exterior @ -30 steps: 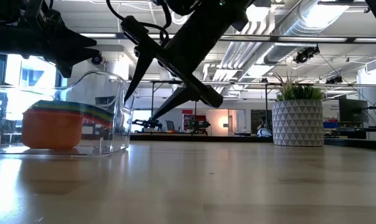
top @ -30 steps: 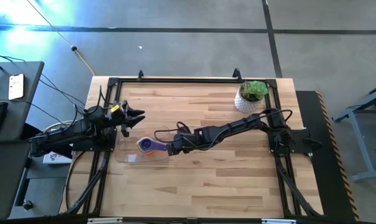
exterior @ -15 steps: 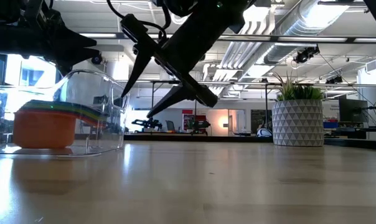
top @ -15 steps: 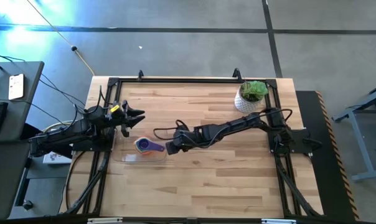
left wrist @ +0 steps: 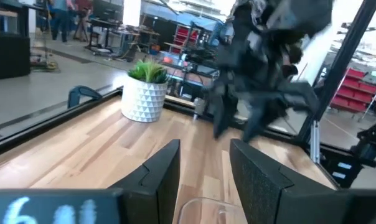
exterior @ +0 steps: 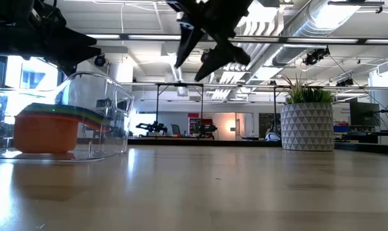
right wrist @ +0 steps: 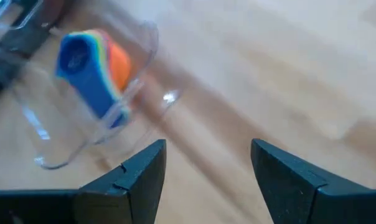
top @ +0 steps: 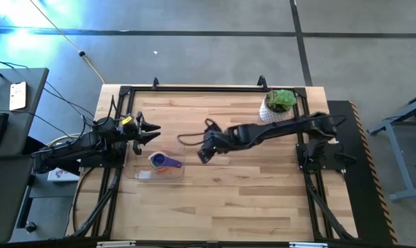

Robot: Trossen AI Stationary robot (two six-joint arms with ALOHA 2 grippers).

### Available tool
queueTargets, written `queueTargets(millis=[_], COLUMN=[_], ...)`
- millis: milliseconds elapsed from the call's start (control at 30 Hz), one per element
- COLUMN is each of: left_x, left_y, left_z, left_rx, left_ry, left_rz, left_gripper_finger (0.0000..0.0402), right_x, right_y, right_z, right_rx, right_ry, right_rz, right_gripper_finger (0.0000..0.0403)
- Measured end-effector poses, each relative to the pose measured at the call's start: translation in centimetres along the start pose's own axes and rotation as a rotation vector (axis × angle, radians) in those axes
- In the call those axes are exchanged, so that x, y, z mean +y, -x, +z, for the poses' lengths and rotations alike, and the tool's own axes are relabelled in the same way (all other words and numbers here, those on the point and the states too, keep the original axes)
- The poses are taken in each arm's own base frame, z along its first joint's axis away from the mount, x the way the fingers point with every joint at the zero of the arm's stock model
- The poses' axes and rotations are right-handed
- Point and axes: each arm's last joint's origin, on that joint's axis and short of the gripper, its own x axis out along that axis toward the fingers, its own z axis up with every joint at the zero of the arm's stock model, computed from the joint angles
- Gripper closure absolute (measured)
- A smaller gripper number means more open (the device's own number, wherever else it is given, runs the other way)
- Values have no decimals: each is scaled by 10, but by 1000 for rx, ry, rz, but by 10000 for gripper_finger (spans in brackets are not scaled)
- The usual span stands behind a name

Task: Nest measuring cups in basket
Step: Return to Home Position

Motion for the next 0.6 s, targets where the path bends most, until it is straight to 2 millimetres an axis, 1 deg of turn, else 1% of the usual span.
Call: queueTargets(millis=[133,233,367,500,600], left_x=[0,0,1,2,2], left_y=[0,0,0,1,0], left_z=[-1,-3,-7,-10,-10], left_rx=[13,37,79,106,104], left_ry=[-26,-48,-60,-74,-89], left_rz=[-7,-8,-1,3,1], left_gripper_finger=[271,271,271,271,271], right_x=[-10,-15,-18,-25,-43], right_y=[30,52,87,121,141], right_z=[14,22,32,36,31], right_rx=[-50,-80,-154,-229,-288], right_ry=[89,175,295,407,429], right_rz=[-35,-16,29,49,5], right_gripper_finger=[177,177,177,177,177])
